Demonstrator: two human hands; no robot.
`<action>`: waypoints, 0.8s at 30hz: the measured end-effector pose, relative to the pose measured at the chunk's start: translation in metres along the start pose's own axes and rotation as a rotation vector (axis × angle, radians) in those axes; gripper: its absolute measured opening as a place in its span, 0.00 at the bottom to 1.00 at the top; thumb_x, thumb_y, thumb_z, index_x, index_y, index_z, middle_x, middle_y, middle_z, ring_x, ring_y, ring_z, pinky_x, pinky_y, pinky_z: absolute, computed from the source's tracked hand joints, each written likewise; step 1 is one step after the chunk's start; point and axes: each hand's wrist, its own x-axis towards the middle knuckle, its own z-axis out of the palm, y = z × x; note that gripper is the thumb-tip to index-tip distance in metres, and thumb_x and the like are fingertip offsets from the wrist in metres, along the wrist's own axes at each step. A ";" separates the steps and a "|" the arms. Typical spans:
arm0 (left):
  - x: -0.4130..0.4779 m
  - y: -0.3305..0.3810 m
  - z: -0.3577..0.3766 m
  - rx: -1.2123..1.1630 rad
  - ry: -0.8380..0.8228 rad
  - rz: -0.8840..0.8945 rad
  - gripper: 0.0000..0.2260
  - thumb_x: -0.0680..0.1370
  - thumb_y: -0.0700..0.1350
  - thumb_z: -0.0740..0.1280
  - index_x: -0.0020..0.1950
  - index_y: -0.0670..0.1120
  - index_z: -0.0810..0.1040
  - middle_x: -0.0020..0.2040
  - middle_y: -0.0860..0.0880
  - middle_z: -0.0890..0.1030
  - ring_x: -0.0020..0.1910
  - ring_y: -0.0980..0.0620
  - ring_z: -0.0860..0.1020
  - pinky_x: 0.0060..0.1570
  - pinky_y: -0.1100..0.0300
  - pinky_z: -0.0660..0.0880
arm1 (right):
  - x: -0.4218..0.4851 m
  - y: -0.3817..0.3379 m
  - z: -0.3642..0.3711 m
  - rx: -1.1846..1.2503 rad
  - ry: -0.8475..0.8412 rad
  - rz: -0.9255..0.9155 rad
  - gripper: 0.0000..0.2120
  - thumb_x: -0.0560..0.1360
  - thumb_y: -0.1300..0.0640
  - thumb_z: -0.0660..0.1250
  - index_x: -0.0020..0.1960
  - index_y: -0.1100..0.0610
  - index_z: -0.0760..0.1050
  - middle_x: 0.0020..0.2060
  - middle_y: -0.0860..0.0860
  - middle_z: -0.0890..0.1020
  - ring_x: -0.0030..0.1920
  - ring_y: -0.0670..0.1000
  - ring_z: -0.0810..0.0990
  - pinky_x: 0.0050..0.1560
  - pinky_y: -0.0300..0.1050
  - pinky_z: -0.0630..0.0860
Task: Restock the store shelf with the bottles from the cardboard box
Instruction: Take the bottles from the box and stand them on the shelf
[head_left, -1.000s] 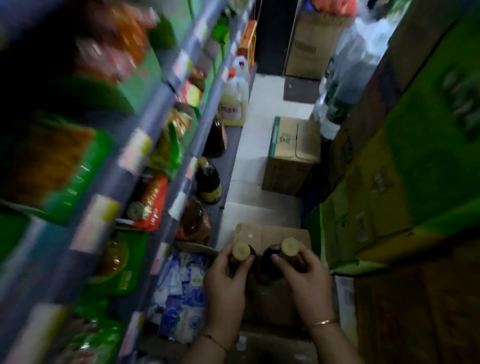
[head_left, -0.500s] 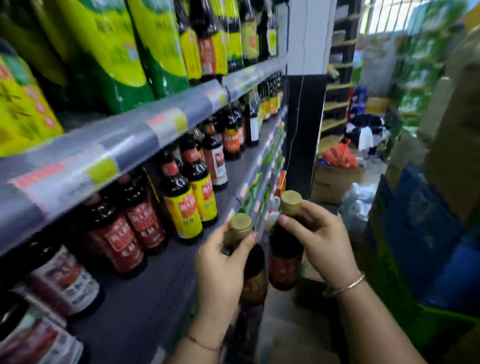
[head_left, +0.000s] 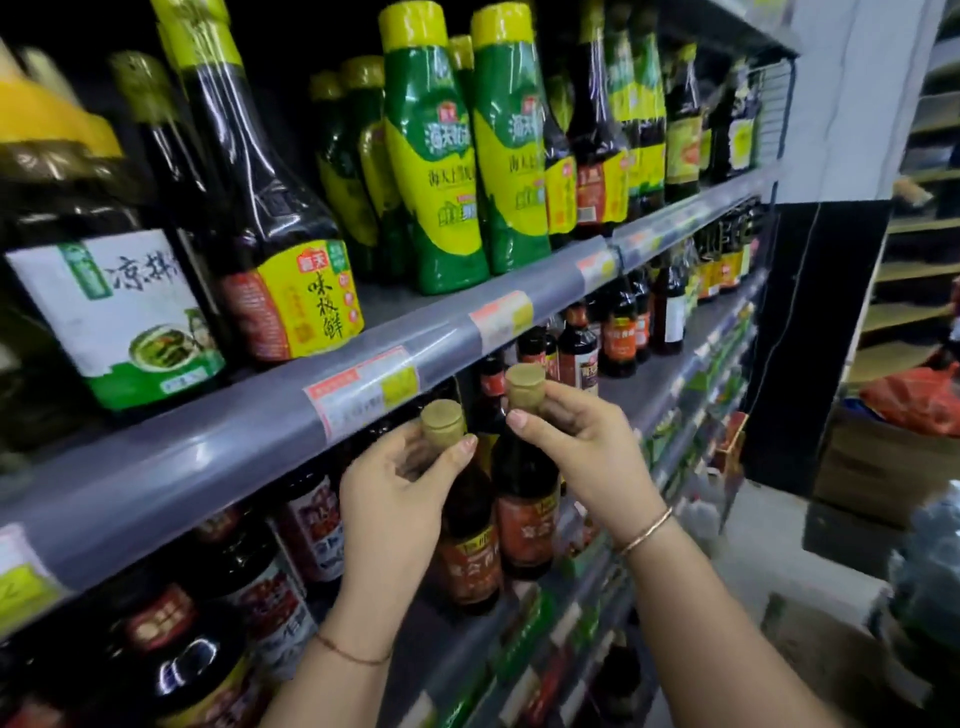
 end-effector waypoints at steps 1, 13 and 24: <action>0.001 -0.002 -0.006 0.020 0.027 -0.001 0.12 0.69 0.39 0.75 0.42 0.57 0.82 0.40 0.62 0.85 0.44 0.63 0.83 0.45 0.72 0.74 | 0.004 0.005 0.006 0.017 -0.031 0.003 0.14 0.72 0.63 0.70 0.54 0.49 0.80 0.50 0.45 0.85 0.56 0.45 0.81 0.59 0.40 0.75; -0.001 -0.030 -0.058 0.189 0.251 -0.075 0.08 0.69 0.44 0.76 0.42 0.58 0.83 0.43 0.57 0.86 0.46 0.58 0.84 0.52 0.57 0.77 | 0.025 0.053 0.072 0.186 -0.239 0.080 0.11 0.72 0.65 0.70 0.52 0.55 0.81 0.48 0.49 0.85 0.52 0.46 0.81 0.56 0.40 0.75; -0.005 -0.028 -0.054 0.228 0.305 -0.061 0.09 0.70 0.44 0.75 0.44 0.58 0.80 0.43 0.57 0.85 0.45 0.63 0.82 0.49 0.67 0.75 | 0.032 0.062 0.076 0.163 -0.307 0.133 0.12 0.72 0.65 0.70 0.56 0.62 0.79 0.49 0.52 0.84 0.51 0.45 0.81 0.56 0.39 0.75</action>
